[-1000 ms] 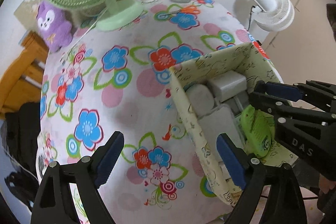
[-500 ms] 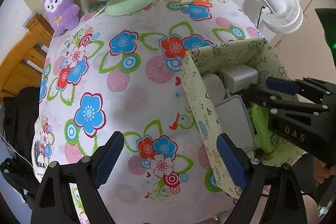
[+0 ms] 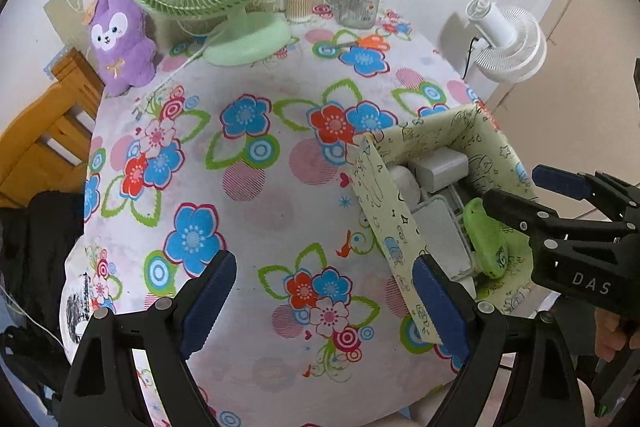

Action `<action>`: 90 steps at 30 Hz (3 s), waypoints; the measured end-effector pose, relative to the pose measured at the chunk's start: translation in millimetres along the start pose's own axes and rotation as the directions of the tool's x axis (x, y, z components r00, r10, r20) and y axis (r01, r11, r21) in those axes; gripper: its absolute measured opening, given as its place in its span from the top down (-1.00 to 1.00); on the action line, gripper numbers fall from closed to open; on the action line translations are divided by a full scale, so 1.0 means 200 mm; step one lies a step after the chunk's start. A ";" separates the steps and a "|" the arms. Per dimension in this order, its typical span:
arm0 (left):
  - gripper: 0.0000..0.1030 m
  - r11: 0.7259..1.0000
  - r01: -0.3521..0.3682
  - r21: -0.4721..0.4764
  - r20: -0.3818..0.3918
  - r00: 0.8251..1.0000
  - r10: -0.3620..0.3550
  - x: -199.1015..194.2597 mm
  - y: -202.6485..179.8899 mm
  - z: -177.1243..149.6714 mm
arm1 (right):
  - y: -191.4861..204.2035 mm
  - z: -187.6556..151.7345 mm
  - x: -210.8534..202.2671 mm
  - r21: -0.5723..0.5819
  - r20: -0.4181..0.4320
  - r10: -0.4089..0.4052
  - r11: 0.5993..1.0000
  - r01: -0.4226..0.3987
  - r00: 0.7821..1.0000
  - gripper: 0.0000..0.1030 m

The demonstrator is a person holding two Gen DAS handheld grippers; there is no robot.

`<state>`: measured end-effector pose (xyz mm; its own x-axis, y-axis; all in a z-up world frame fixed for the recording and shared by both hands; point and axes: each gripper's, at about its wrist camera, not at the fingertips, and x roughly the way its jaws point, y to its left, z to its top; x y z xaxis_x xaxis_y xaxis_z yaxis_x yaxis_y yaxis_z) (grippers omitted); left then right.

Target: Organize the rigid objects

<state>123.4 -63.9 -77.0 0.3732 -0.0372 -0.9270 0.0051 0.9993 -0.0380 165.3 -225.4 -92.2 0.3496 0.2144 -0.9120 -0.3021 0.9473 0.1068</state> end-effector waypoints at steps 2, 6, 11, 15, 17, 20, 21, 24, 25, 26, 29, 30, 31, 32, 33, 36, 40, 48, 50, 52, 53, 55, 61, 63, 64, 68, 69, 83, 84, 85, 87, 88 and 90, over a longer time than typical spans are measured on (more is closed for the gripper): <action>-0.77 1.000 0.010 -0.004 0.013 1.000 -0.010 -0.04 0.03 -0.01 | 0.04 0.00 -0.04 0.010 0.016 -0.005 1.000 0.005 1.000 -0.52; -0.78 1.000 0.004 -0.009 0.039 0.999 -0.004 -0.12 0.11 -0.03 | 0.12 -0.01 -0.13 0.019 0.056 -0.012 1.000 0.011 0.998 -0.59; -0.79 1.000 -0.006 -0.001 0.065 0.998 0.006 -0.22 0.21 -0.08 | 0.24 -0.03 -0.22 0.023 0.096 -0.018 1.000 0.016 0.995 -0.64; -0.83 1.000 0.002 0.012 0.101 0.995 -0.003 -0.31 0.27 -0.12 | 0.34 -0.05 -0.28 0.027 0.123 -0.020 0.999 0.017 0.992 -0.64; -0.83 1.000 0.015 0.018 0.118 0.993 -0.017 -0.34 0.30 -0.13 | 0.40 -0.06 -0.31 0.028 0.131 -0.020 0.999 0.016 0.991 -0.64; -0.83 0.999 0.034 0.020 0.135 0.990 -0.037 -0.40 0.35 -0.16 | 0.46 -0.09 -0.35 0.034 0.153 -0.029 0.999 0.024 0.988 -0.64; -0.83 0.999 0.040 0.020 0.139 0.989 -0.042 -0.41 0.37 -0.17 | 0.49 -0.10 -0.37 0.037 0.161 -0.034 0.999 0.028 0.986 -0.64; -0.84 0.998 0.057 0.020 0.150 0.987 -0.059 -0.46 0.40 -0.18 | 0.54 -0.13 -0.41 0.046 0.178 -0.044 0.998 0.037 0.983 -0.65; -0.85 0.998 0.057 0.021 0.156 0.986 -0.060 -0.48 0.41 -0.19 | 0.56 -0.14 -0.43 0.048 0.184 -0.044 0.998 0.036 0.982 -0.65; -0.85 0.998 0.055 0.024 0.167 0.984 -0.058 -0.50 0.41 -0.19 | 0.57 -0.14 -0.44 0.049 0.188 -0.044 0.998 0.035 0.981 -0.65; -0.87 0.999 0.045 0.023 0.200 0.978 -0.049 -0.56 0.41 -0.20 | 0.60 -0.15 -0.49 0.045 0.212 -0.048 0.998 0.040 0.976 -0.65; -0.90 0.999 0.041 0.019 0.215 0.976 -0.044 -0.59 0.41 -0.20 | 0.61 -0.14 -0.52 0.038 0.223 -0.052 0.998 0.045 0.973 -0.66; -0.91 0.999 0.038 0.017 0.227 0.973 -0.041 -0.61 0.41 -0.21 | 0.61 -0.14 -0.53 0.032 0.230 -0.055 0.998 0.048 0.972 -0.70; -0.92 0.999 0.035 0.016 0.239 0.970 -0.038 -0.63 0.41 -0.21 | 0.61 -0.14 -0.56 0.025 0.239 -0.057 0.998 0.053 0.969 -0.78; -0.93 0.999 0.031 0.014 0.254 0.967 -0.034 -0.66 0.40 -0.21 | 0.61 -0.13 -0.57 0.022 0.246 -0.058 0.998 0.054 0.968 -0.80; -0.98 1.000 0.009 0.001 0.299 0.954 -0.009 -0.73 0.38 -0.21 | 0.60 -0.11 -0.65 -0.009 0.292 -0.049 0.998 0.054 0.955 -0.82; -1.00 0.999 -0.013 -0.031 0.342 0.939 0.023 -0.81 0.34 -0.20 | 0.57 -0.09 -0.74 -0.041 0.318 -0.046 0.997 0.062 0.947 -0.82; -1.00 0.994 -0.036 -0.102 0.366 0.928 0.071 -0.91 0.24 -0.24 | 0.44 -0.11 -0.89 -0.032 0.349 -0.029 0.999 0.043 0.937 -0.90; -1.00 0.993 -0.052 -0.103 0.373 0.924 0.087 -0.94 0.20 -0.25 | 0.41 -0.12 -0.91 -0.024 0.353 -0.032 0.999 0.043 0.935 -0.90; -1.00 0.993 -0.066 -0.097 0.384 0.918 0.098 -0.97 0.16 -0.26 | 0.37 -0.13 -0.93 -0.012 0.354 -0.037 0.999 0.044 0.935 -0.91; -1.00 0.993 -0.072 -0.096 0.388 0.916 0.104 -0.97 0.15 -0.26 | 0.36 -0.13 -0.93 -0.009 0.353 -0.039 0.999 0.045 0.935 -0.91; -1.00 0.992 -0.081 -0.098 0.397 0.911 0.114 -0.99 0.11 -0.26 | 0.33 -0.14 -0.95 -0.006 0.352 -0.045 0.999 0.050 0.935 -0.91; -1.00 0.995 -0.058 -0.082 0.395 0.915 0.086 -1.00 0.07 -0.25 | 0.27 -0.16 -0.96 0.005 0.346 -0.067 0.998 0.070 0.936 -0.91; -1.00 0.995 -0.052 -0.083 0.391 0.917 0.081 -0.99 0.06 -0.24 | 0.25 -0.16 -0.96 0.012 0.346 -0.074 0.997 0.074 0.935 -0.91; -1.00 0.995 -0.045 -0.087 0.386 0.919 0.076 -0.99 0.06 -0.24 | 0.25 -0.16 -0.96 0.016 0.346 -0.075 0.997 0.074 0.935 -0.91; -1.00 0.995 -0.039 -0.095 0.386 0.919 0.073 -0.99 0.05 -0.22 | 0.22 -0.17 -0.96 0.020 0.343 -0.083 0.997 0.081 0.936 -0.91; -1.00 0.995 -0.046 -0.087 0.388 0.918 0.076 -0.99 0.04 -0.21 | 0.21 -0.17 -0.96 0.019 0.343 -0.084 0.996 0.082 0.936 -0.91; -1.00 0.995 -0.065 -0.075 0.413 0.906 0.090 -0.99 0.00 -0.19 | 0.16 -0.15 -1.00 0.028 0.363 -0.090 0.996 0.086 0.927 -0.91; -1.00 0.996 -0.057 -0.075 0.412 0.907 0.083 -0.99 0.00 -0.19 | 0.17 -0.15 -1.00 0.026 0.367 -0.096 0.995 0.093 0.925 -0.91; -1.00 0.995 -0.054 -0.079 0.408 0.910 0.081 -0.98 0.00 -0.19 | 0.17 -0.15 -1.01 0.025 0.370 -0.100 0.995 0.098 0.924 -0.91; -1.00 0.995 -0.053 -0.083 0.404 0.911 0.082 -0.98 0.01 -0.19 | 0.17 -0.15 -1.02 0.025 0.376 -0.099 0.995 0.097 0.921 -0.91; -1.00 0.994 -0.057 -0.091 0.402 0.912 0.089 -0.98 0.01 -0.19 | 0.17 -0.16 -1.02 0.025 0.377 -0.096 0.995 0.093 0.921 -0.91; -1.00 0.993 -0.060 -0.106 0.410 0.907 0.099 -0.99 0.02 -0.19 | 0.18 -0.16 -1.02 0.026 0.376 -0.092 0.996 0.088 0.922 -0.91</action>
<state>14.3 -52.5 91.3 0.7192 0.0691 -0.6913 -0.1157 0.9931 -0.0212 54.9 -243.6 85.0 0.6836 0.2006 -0.7018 -0.2470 0.9683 0.0362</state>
